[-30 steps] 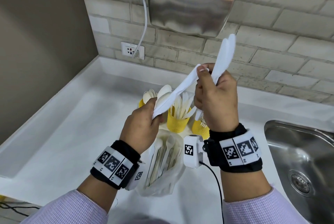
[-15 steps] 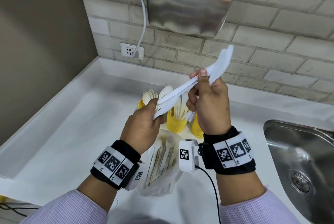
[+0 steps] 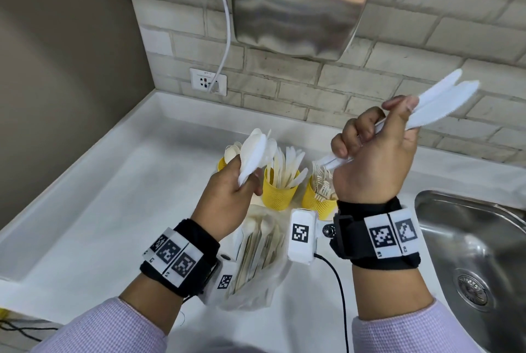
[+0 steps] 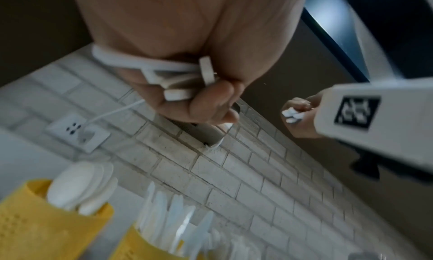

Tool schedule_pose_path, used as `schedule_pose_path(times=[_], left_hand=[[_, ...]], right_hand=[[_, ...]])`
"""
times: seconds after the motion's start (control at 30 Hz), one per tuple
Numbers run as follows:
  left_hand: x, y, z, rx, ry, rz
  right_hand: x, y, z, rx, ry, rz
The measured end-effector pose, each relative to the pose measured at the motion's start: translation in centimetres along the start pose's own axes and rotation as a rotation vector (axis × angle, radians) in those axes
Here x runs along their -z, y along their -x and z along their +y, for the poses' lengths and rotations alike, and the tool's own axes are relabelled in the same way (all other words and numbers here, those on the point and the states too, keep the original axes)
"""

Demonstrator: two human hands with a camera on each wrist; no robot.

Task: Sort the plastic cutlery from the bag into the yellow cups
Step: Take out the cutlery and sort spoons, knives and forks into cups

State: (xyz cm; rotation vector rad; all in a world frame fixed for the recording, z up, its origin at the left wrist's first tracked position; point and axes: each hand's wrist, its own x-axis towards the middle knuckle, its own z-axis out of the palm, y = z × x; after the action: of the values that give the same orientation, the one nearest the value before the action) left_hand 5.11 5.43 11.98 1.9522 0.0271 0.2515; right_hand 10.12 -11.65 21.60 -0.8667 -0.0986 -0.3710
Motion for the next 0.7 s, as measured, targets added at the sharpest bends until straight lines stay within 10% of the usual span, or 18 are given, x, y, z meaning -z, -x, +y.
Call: schedule_pose_path(times=[0.33, 0.7], left_hand=[[-0.4, 0.0, 0.7, 0.175, 0.29, -0.088], [-0.3, 0.2, 0.1, 0.126, 0.236, -0.077]], right_hand=[[-2.3, 5.6, 3.6, 0.027, 0.122, -0.452], [-1.6, 6.0, 5.4, -0.071, 0.26, -0.386]])
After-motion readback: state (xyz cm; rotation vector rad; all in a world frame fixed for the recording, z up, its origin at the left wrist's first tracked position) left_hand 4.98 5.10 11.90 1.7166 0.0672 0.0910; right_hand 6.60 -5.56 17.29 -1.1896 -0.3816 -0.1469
